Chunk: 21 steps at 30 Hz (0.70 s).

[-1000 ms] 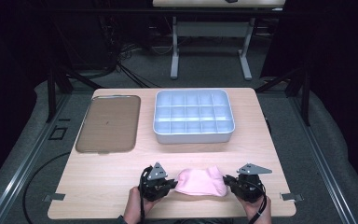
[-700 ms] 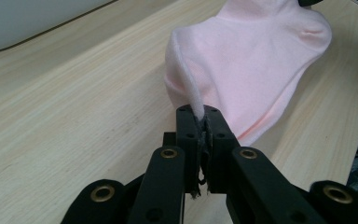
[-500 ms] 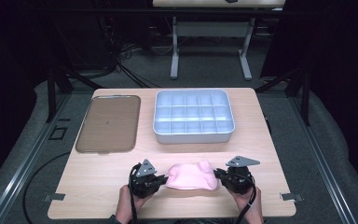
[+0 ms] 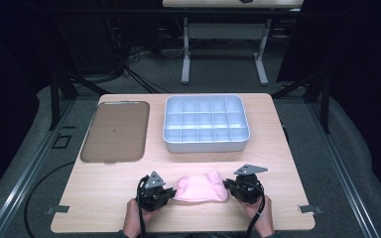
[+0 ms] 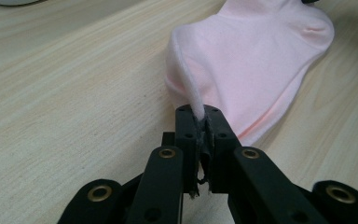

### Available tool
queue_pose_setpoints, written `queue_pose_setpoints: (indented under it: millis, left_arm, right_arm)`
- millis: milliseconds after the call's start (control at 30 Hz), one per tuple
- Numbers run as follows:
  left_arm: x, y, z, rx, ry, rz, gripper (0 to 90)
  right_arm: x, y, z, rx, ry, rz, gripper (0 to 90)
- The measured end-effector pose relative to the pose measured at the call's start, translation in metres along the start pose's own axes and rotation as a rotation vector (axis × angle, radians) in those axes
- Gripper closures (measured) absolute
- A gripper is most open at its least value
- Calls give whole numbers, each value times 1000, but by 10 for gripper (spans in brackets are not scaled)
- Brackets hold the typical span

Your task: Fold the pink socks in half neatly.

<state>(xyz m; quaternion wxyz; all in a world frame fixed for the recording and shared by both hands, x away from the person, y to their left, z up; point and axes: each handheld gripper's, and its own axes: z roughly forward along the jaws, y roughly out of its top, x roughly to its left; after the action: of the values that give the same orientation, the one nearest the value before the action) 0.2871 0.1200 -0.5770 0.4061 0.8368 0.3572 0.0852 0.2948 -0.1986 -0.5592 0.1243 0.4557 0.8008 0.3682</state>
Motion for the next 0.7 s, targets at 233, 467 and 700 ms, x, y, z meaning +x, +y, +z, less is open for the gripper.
queue_pose_setpoints:
  millis: [233, 467, 700]
  left_arm:
    - [1, -3, 3, 7, 10, -6, 789]
    - [4, -6, 4, -7, 5, -18, 654]
    - [3, -8, 4, -21, 26, -21, 499]
  right_arm:
    - [0, -4, 4, 19, -8, 7, 827]
    - [-2, -8, 7, 28, -7, 20, 788]
    - [-5, -11, 5, 22, -5, 37, 737]
